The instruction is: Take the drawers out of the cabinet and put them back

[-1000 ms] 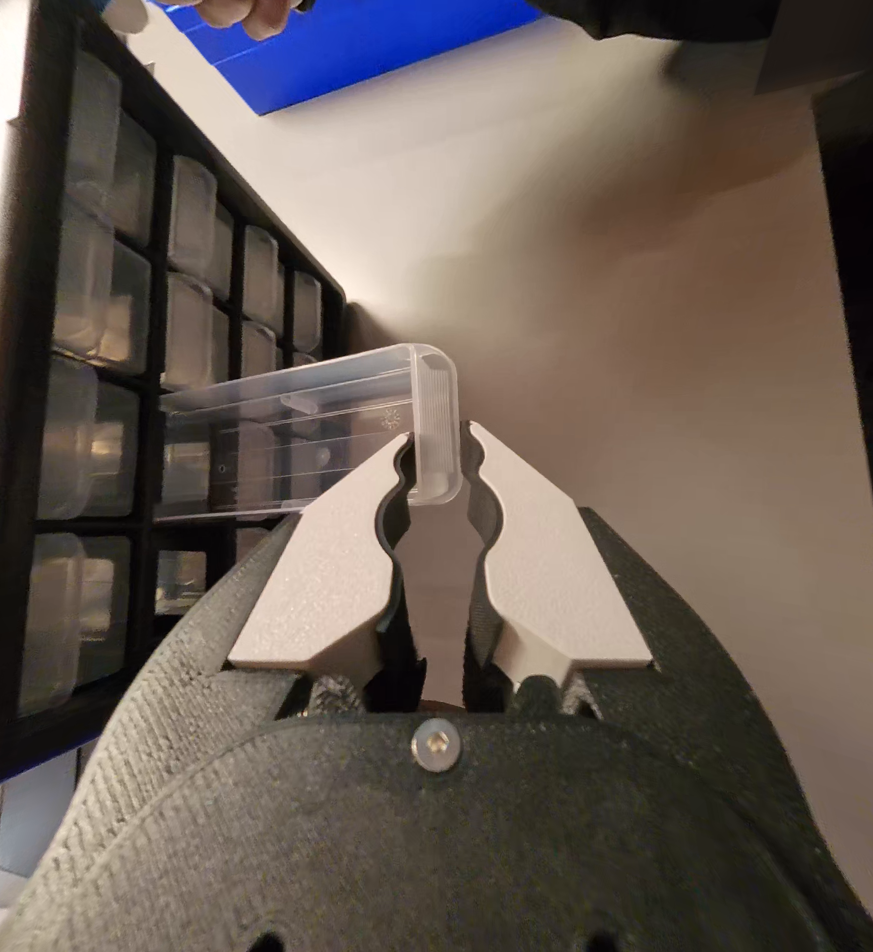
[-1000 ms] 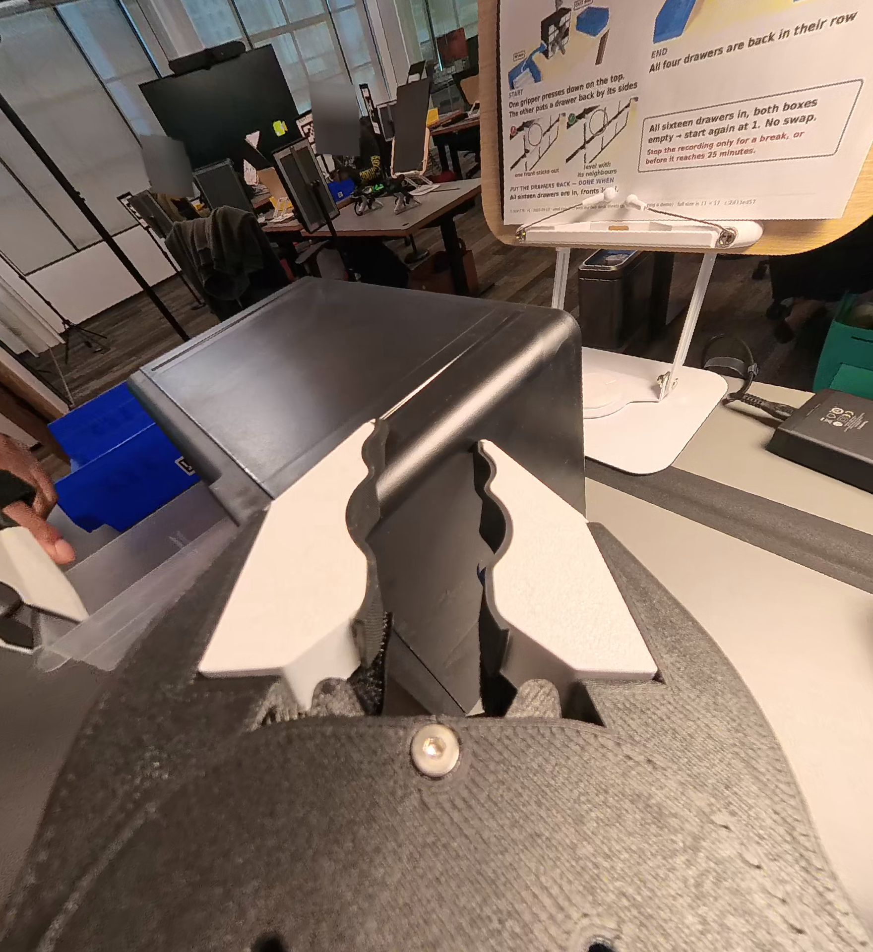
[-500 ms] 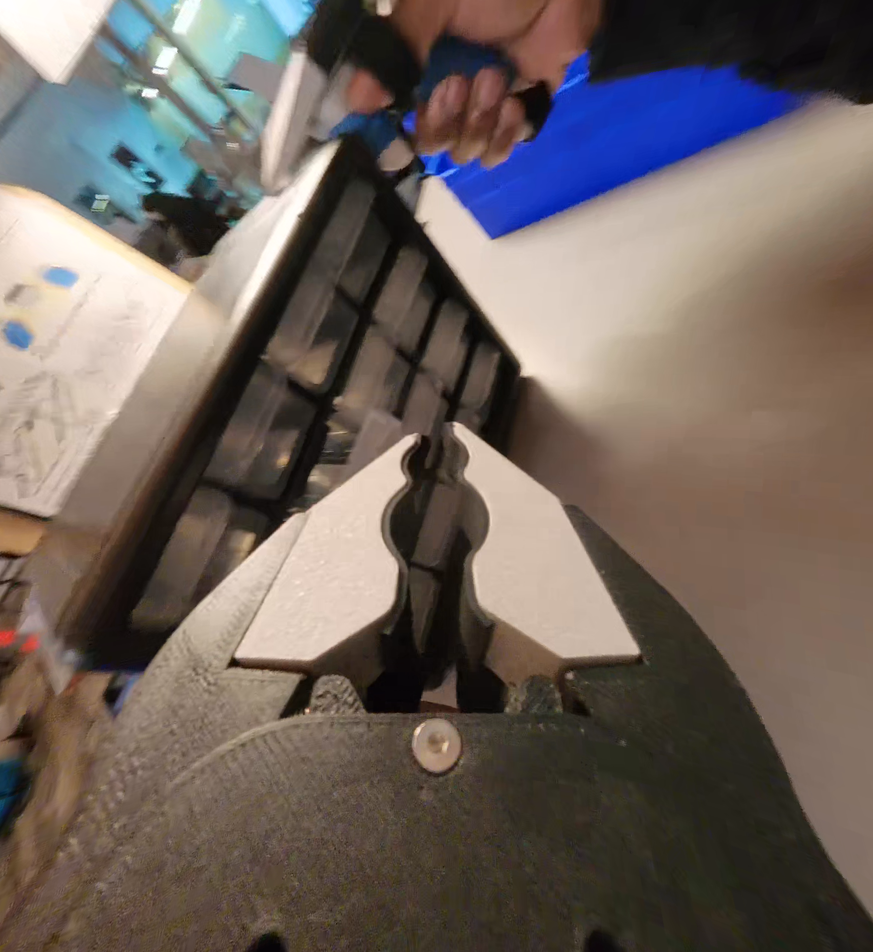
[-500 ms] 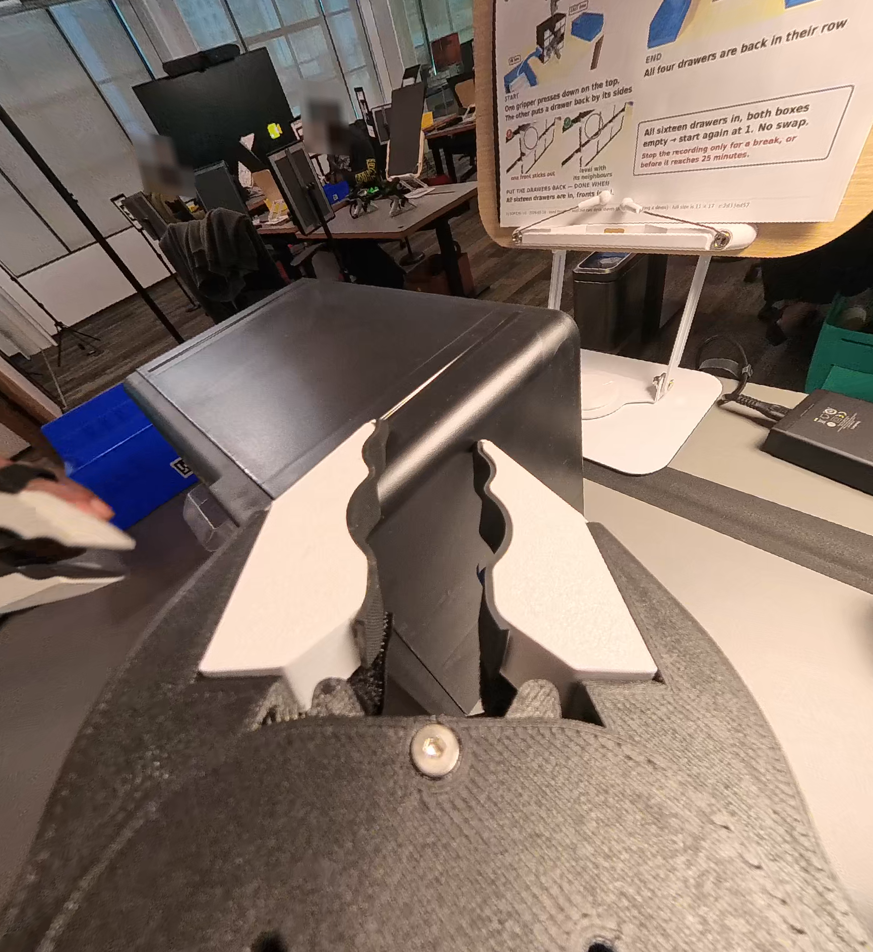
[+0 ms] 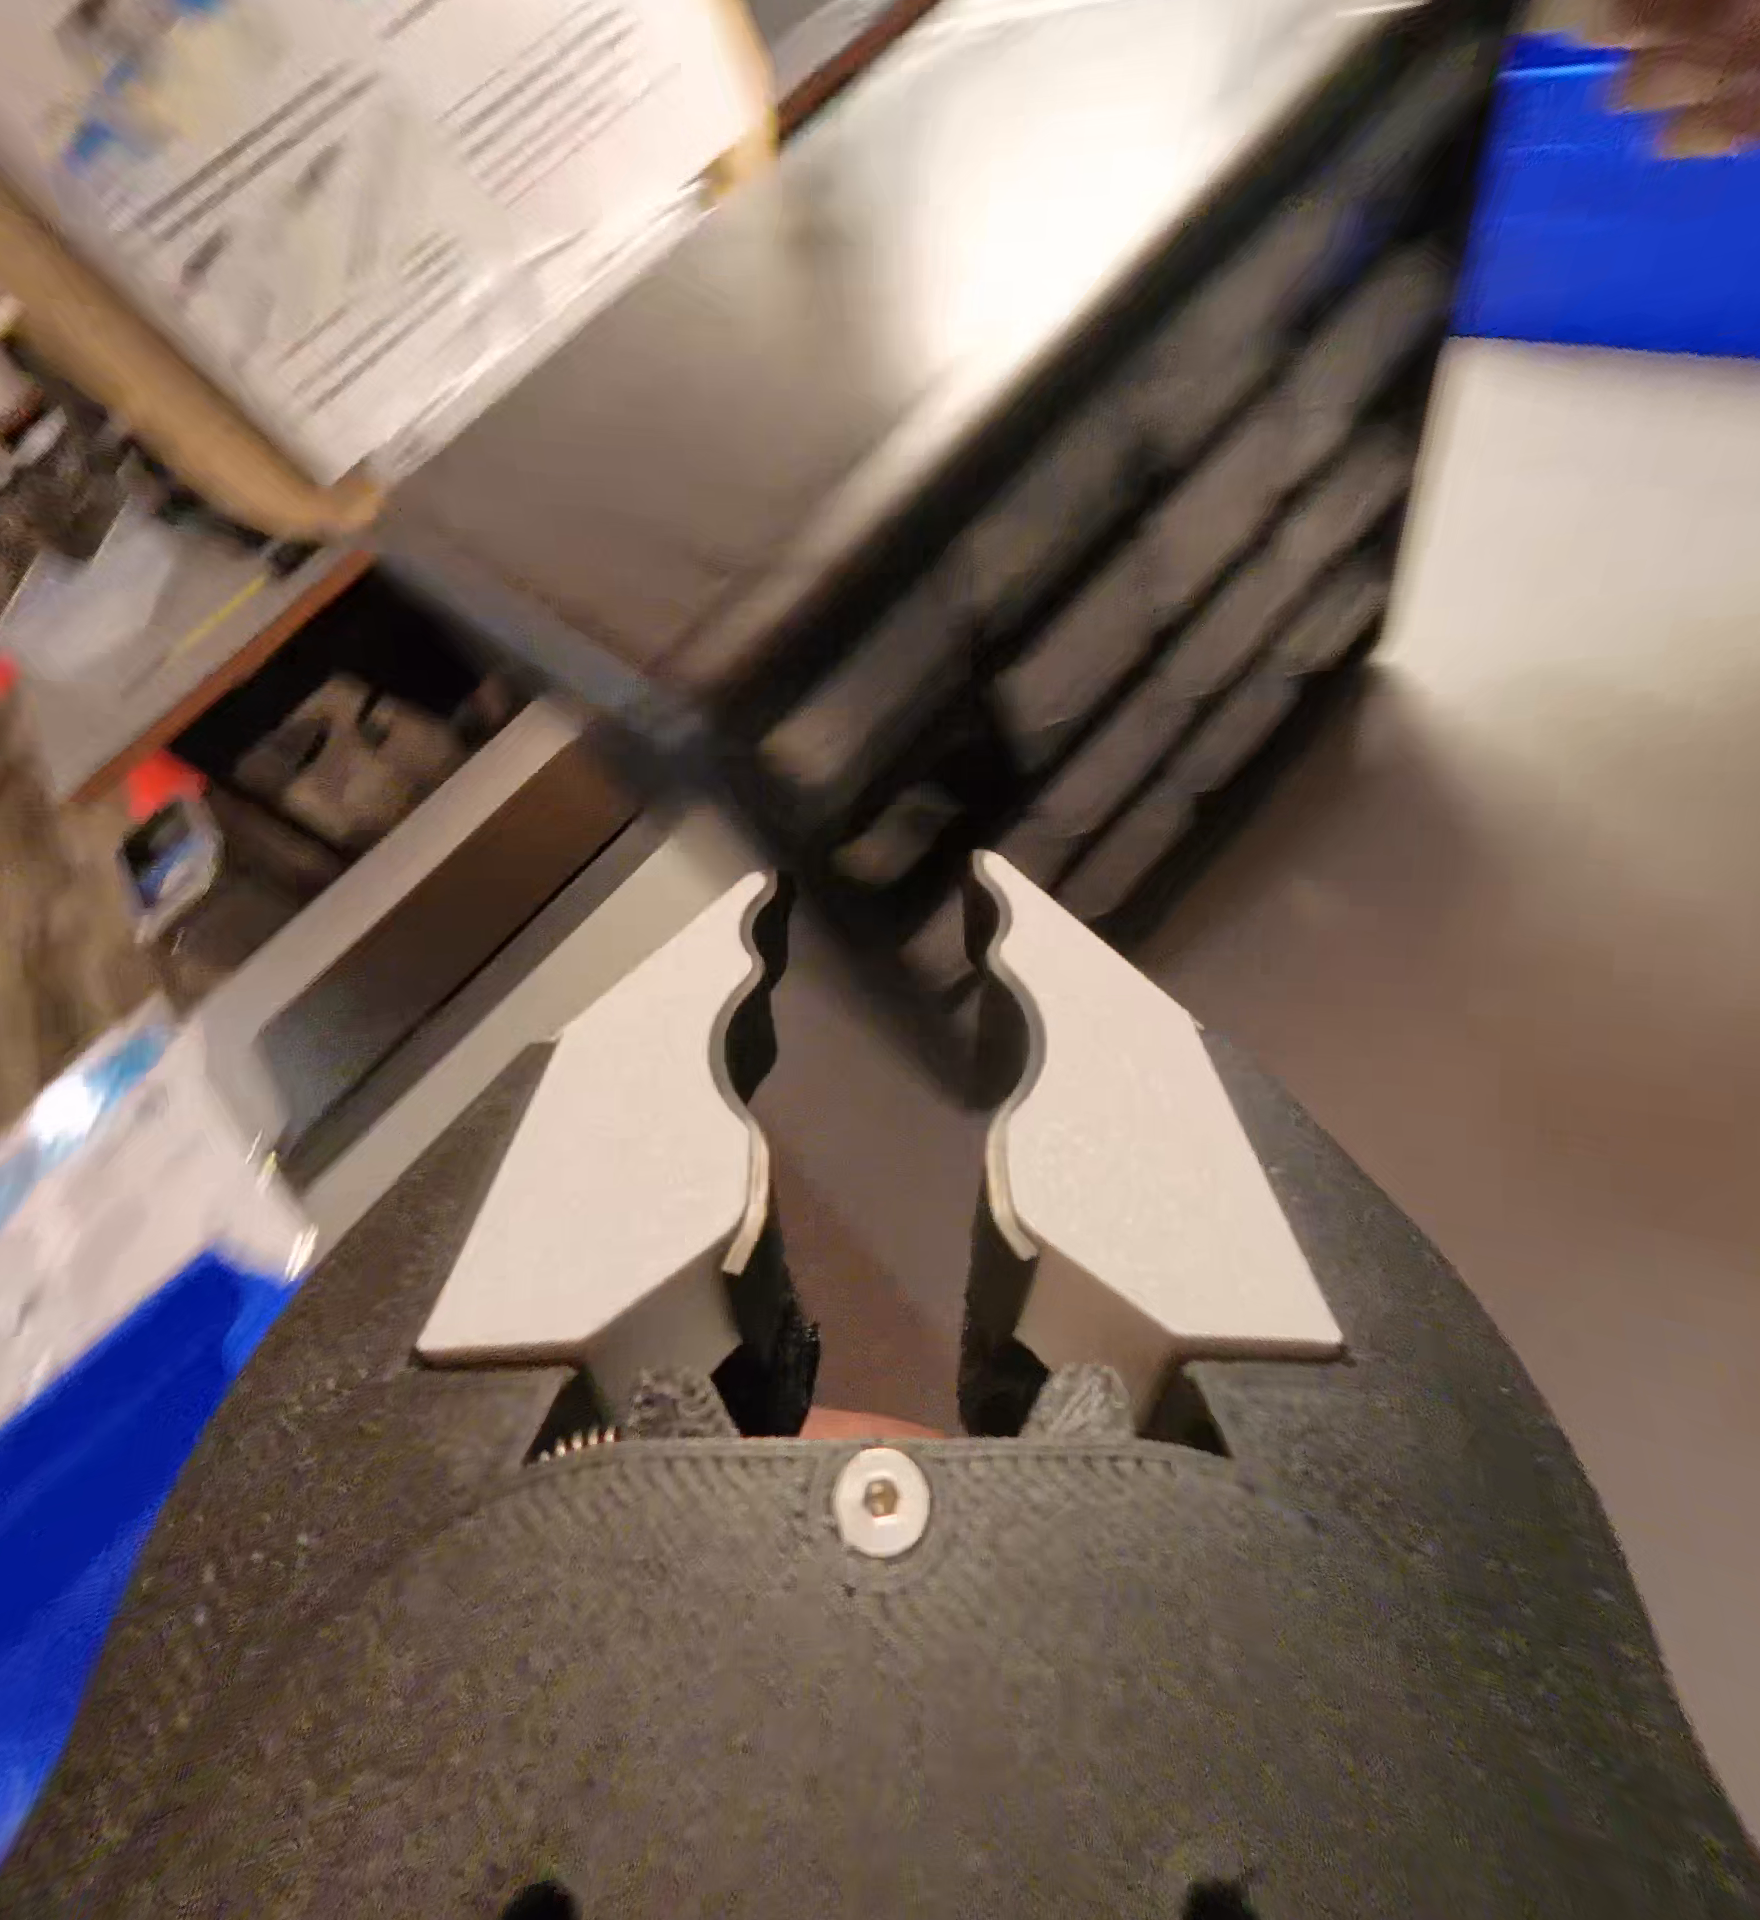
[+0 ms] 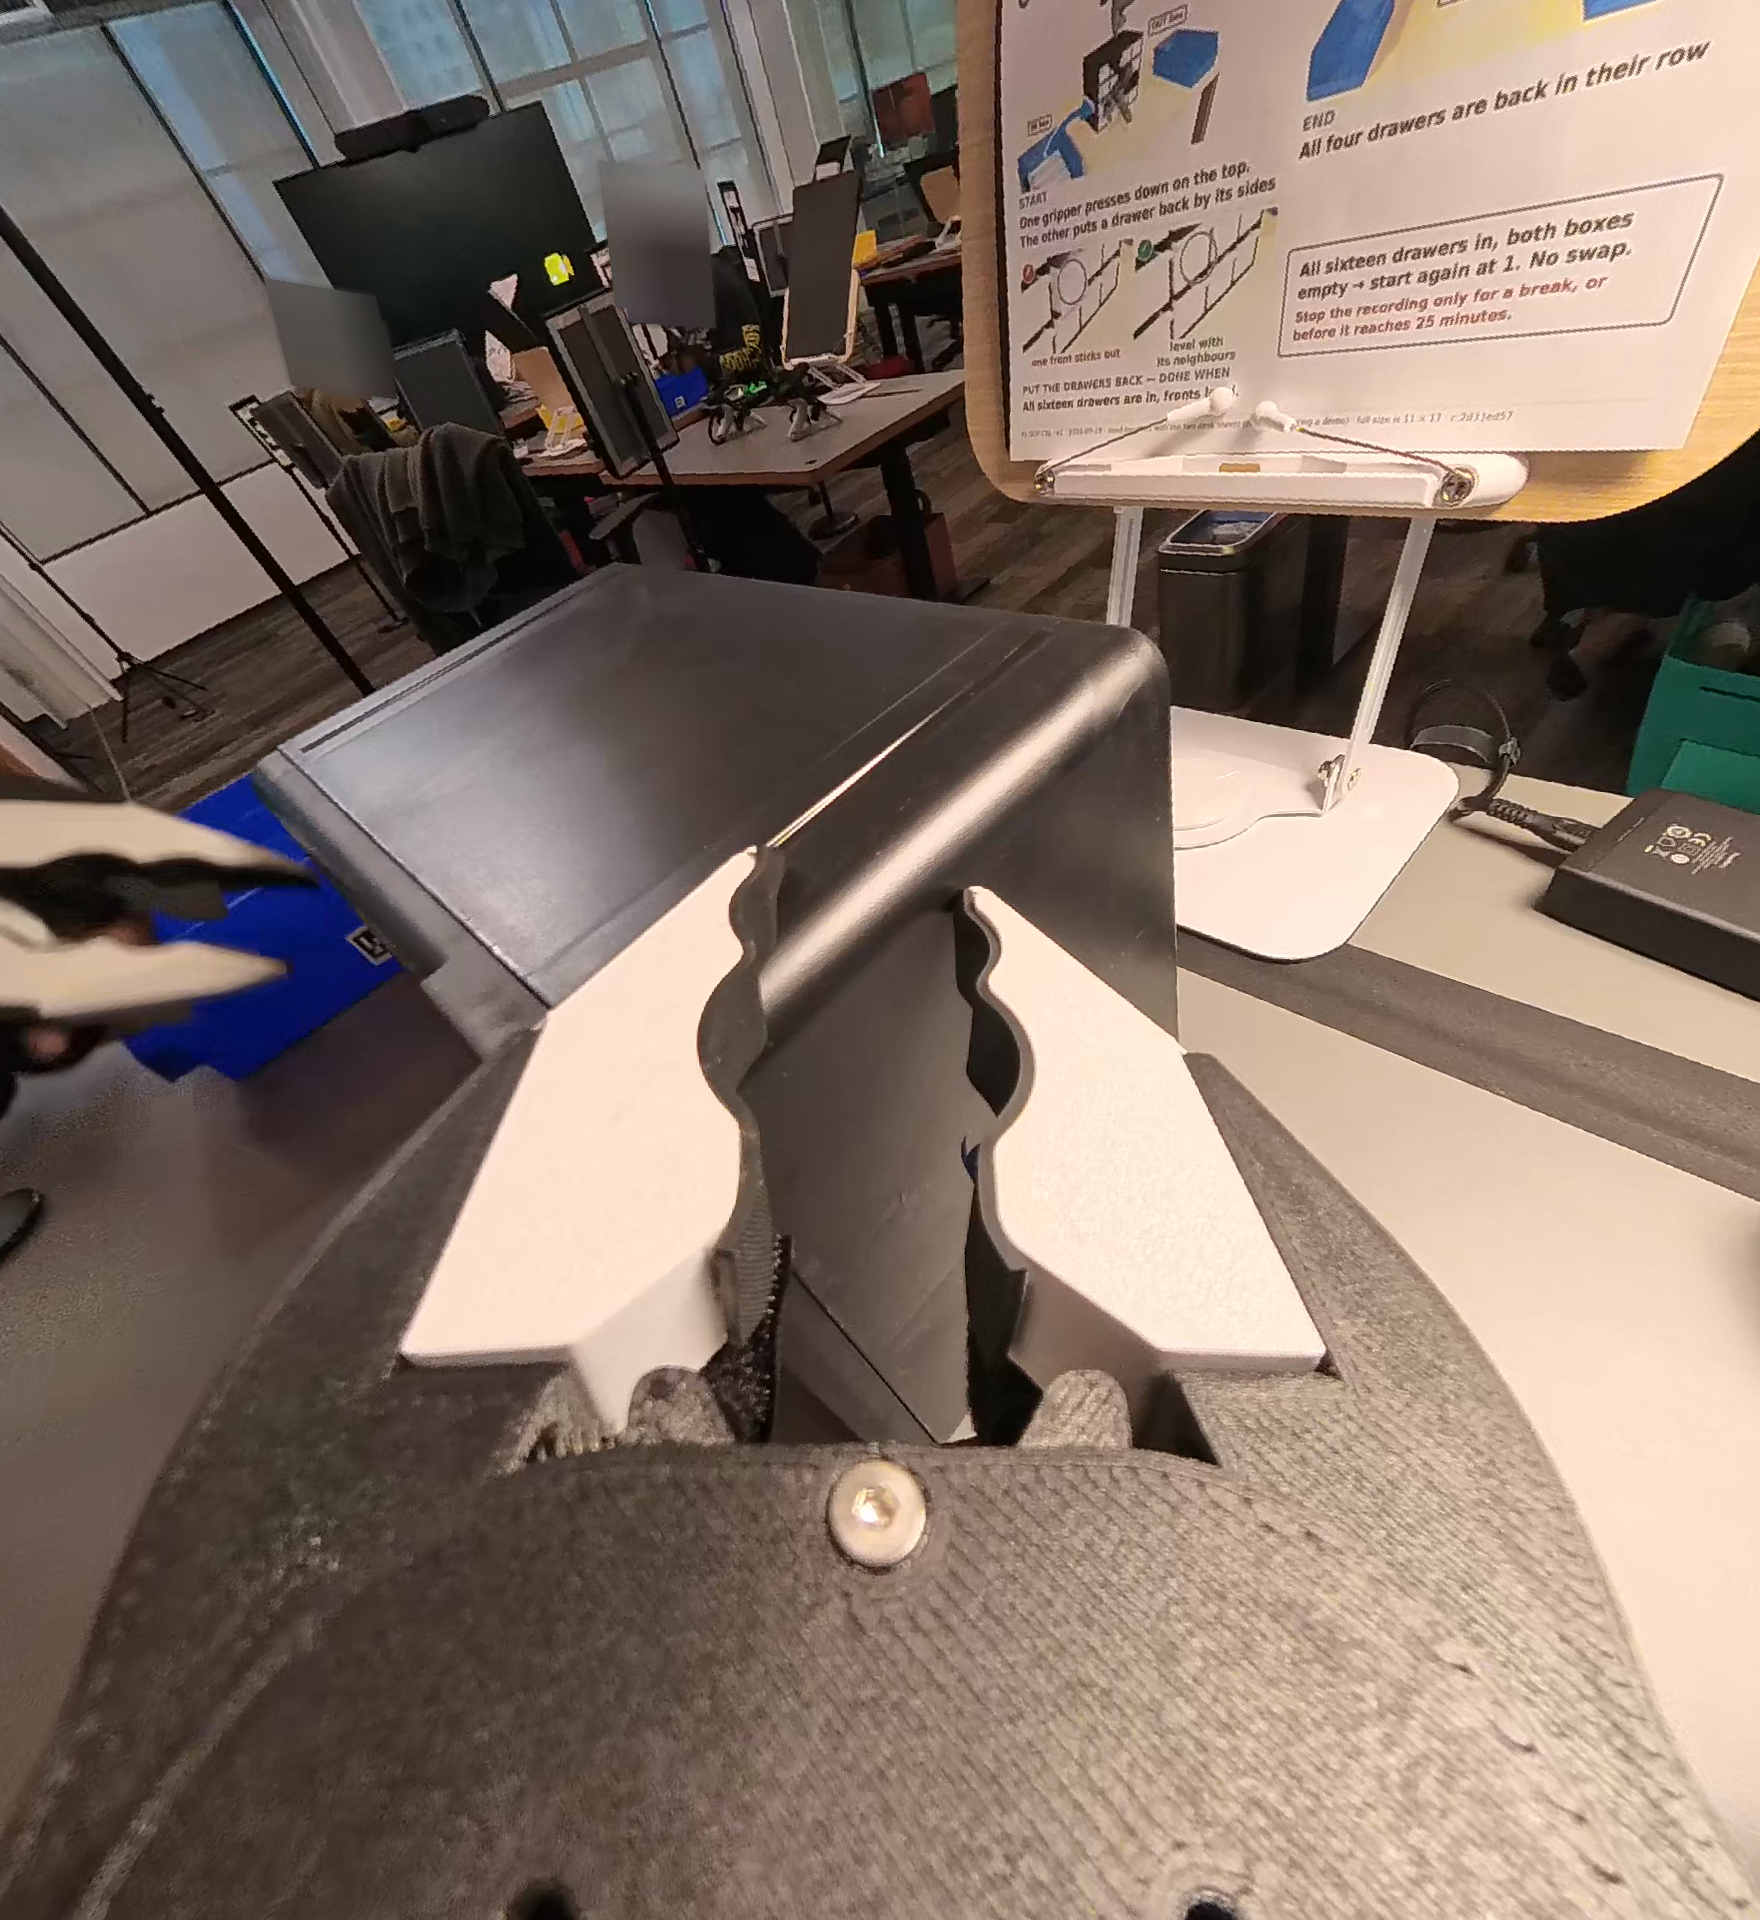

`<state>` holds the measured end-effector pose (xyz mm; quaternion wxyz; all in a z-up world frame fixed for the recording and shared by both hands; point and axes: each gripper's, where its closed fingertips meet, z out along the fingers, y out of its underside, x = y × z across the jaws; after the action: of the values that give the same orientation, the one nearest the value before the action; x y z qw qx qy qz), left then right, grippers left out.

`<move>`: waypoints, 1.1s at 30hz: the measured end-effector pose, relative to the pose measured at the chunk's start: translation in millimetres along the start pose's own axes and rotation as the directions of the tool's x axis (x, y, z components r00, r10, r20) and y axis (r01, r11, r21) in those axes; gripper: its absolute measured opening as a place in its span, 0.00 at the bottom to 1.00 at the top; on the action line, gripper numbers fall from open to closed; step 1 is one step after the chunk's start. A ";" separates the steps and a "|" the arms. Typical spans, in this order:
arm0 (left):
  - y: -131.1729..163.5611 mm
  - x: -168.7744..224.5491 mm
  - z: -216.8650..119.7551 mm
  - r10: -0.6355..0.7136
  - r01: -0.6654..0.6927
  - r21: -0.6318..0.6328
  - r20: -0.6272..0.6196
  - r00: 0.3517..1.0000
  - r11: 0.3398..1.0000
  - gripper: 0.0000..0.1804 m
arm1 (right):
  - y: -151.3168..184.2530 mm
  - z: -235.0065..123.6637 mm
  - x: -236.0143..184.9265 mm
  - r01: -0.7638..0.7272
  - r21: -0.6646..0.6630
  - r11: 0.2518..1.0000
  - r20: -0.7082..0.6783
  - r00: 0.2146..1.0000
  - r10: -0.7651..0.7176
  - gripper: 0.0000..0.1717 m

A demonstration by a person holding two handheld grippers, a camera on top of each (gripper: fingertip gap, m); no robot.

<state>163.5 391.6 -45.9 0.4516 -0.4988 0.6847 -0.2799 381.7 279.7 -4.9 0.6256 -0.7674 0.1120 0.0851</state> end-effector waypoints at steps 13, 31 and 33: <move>239.6 -223.9 -88.9 -0.711 0.887 -0.023 0.588 0.385 0.461 0.32 | -0.1 0.0 -0.1 0.002 0.002 1.000 -0.008 1.000 -0.002 0.21; 320.2 -261.3 -74.4 -0.589 0.919 -0.080 0.746 0.313 0.387 0.05 | -0.4 0.9 1.1 -0.001 0.009 1.000 0.017 1.000 0.001 0.22; 308.6 -263.7 -81.7 -0.608 0.905 -0.033 0.730 0.311 0.424 0.01 | -0.3 0.9 1.1 -0.001 0.010 1.000 0.016 1.000 0.001 0.22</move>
<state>-17.7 739.5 -178.2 0.3263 -0.9151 0.2049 -0.1188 382.8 280.6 -5.1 0.6301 -0.7636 0.1078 0.0911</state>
